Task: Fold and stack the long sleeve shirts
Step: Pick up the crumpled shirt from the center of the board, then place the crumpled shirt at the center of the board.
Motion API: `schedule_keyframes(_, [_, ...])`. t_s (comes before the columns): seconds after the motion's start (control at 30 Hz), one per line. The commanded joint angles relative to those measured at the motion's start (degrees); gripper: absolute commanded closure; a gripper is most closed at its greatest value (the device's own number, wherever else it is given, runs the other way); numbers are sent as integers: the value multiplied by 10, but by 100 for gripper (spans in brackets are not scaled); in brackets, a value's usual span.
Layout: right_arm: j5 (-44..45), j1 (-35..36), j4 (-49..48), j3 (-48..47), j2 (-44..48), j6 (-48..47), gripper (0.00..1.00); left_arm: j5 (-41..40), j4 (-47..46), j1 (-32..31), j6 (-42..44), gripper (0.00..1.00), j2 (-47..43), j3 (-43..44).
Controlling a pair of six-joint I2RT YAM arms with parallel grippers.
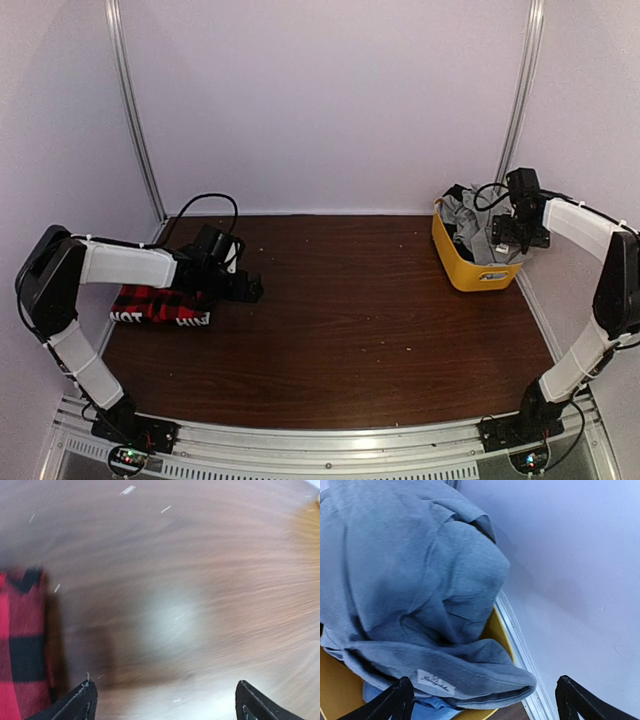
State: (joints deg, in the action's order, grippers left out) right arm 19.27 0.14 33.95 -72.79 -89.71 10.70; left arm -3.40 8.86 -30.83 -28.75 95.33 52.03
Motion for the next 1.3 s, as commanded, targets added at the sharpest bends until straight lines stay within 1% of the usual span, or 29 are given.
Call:
schedule_keyframes(0.0, [27,-35,14,4,-17,-4,0,34,-19,-14,26,2,-12,46])
schedule_keyframes(0.07, [19,-46,15,-12,-40,-4,0,34,-18,-19,29,2,-16,53])
schedule_keyframes(0.13, [1,-55,6,-20,-61,-7,2,52,-13,-23,33,2,-18,58])
schedule_keyframes(0.17, [-16,-58,1,-23,-70,-8,5,51,-9,-23,34,2,-19,60])
schedule_keyframes(0.2, [-32,-62,-9,-24,-78,-11,13,50,-6,-23,36,2,-20,61])
schedule_keyframes(0.23, [-45,-63,-17,-27,-85,-15,25,49,-5,-23,36,2,-23,62])
schedule_keyframes(0.27, [-62,-63,-14,-36,-90,-19,41,48,-3,-24,37,2,-26,63])
schedule_keyframes(0.33, [-93,-53,-15,-47,-76,-24,77,44,4,-24,37,2,-36,64])
schedule_keyframes(0.37, [-100,-44,-25,-45,-41,-26,98,43,5,-24,37,2,-42,64])
schedule_keyframes(0.4, [-102,-32,-31,-46,-8,-27,100,43,5,-24,37,2,-50,62])
schedule_keyframes(0.47, [-107,-11,-41,-62,57,-27,100,29,5,-24,37,2,-70,59])
schedule_keyframes(0.5, [-129,-4,-40,-85,85,-24,100,24,5,-25,37,2,-78,57])
schedule_keyframes(0.57, [-223,-1,-45,-140,126,-10,100,23,5,-25,37,2,-90,57])
schedule_keyframes(0.6, [-303,-1,-56,-180,139,10,100,23,5,-25,36,2,-95,57])
schedule_keyframes(0.7, [-463,19,-106,-250,157,77,100,20,6,-25,36,2,-109,60])
schedule_keyframes(0.73, [-494,28,-121,-268,157,95,100,18,8,-25,35,2,-114,61])
schedule_keyframes(0.83, [-514,45,-123,-309,155,114,100,16,12,-25,36,2,-126,64])
schedule_keyframes(0.9, [-537,47,-125,-304,156,129,100,12,18,-25,34,2,-134,64])
schedule_keyframes(0.97, [-594,60,-159,-269,158,157,100,3,21,-25,33,2,-146,60])
schedule_keyframes(1.03, [-636,98,-209,-227,155,187,100,-9,21,-25,32,2,-161,56])
schedule_keyframes(1.07, [-643,129,-220,-221,148,189,100,-15,23,-25,31,2,-167,56])
schedule_keyframes(1.17, [-667,228,-256,-240,113,205,100,-31,25,-25,26,2,-187,54])
schedule_keyframes(1.2, [-685,252,-285,-249,100,228,100,-34,25,-25,23,2,-194,53])
schedule_keyframes(1.27, [-725,298,-374,-265,73,293,100,-27,9,-25,23,2,-216,43])
